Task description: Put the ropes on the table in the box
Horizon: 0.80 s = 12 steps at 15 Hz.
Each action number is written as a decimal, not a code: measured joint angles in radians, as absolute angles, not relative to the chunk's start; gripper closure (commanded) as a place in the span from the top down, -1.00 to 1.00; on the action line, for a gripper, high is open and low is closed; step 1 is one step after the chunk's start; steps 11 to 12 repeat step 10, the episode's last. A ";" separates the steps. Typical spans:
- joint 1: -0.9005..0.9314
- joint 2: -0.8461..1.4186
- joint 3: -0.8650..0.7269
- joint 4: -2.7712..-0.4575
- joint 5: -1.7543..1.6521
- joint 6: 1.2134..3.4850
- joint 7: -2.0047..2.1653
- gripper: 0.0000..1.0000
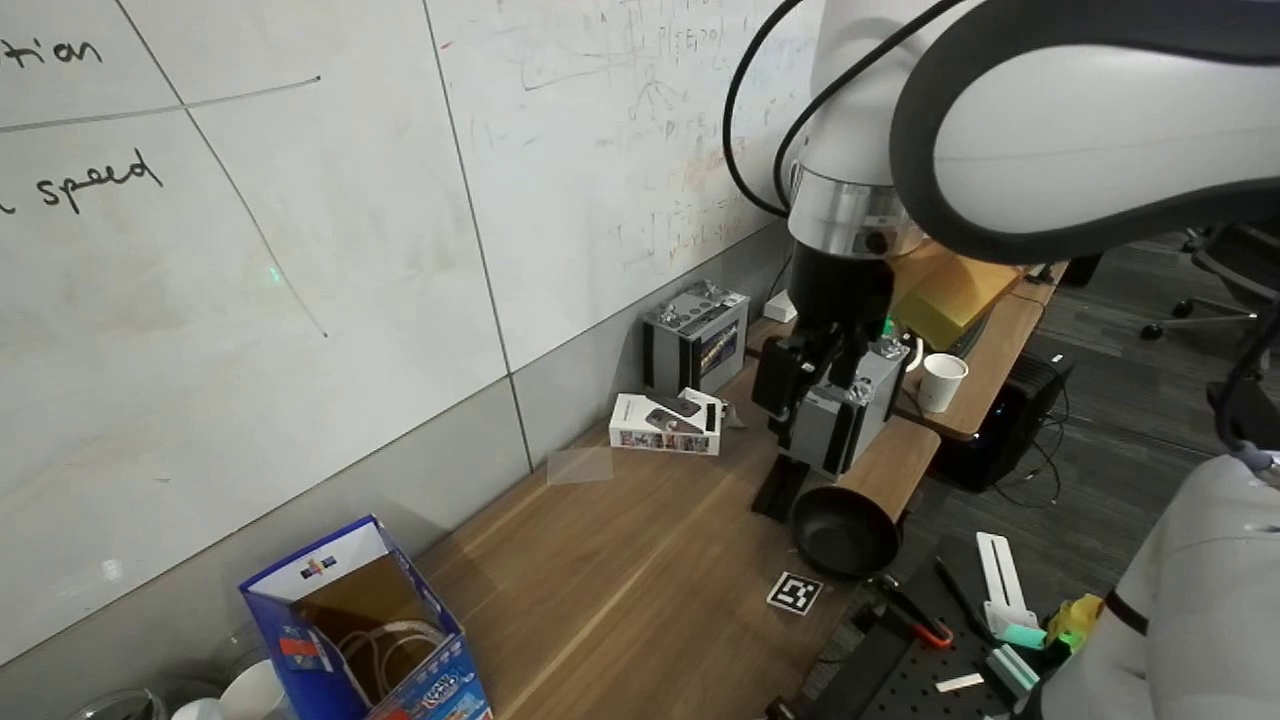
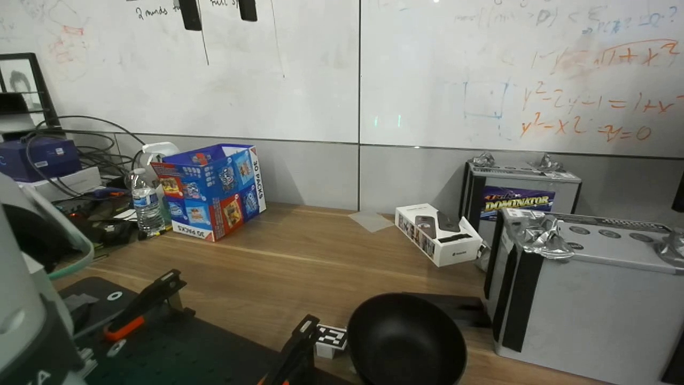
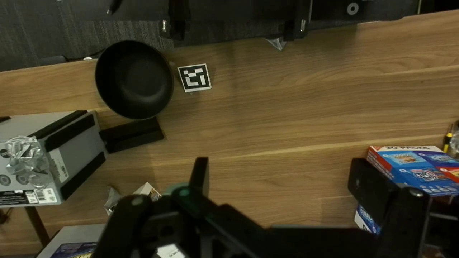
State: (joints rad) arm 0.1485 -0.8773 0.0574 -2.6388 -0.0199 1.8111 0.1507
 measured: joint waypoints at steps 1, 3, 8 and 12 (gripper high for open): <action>0.141 -0.877 0.054 -2.645 -0.017 1.811 0.140 1.00; 0.130 -0.877 0.050 -2.655 -0.013 1.811 0.127 1.00; 0.122 -0.877 0.052 -2.667 -0.007 1.811 0.118 1.00; 0.119 -0.877 0.055 -2.670 -0.007 1.811 0.118 1.00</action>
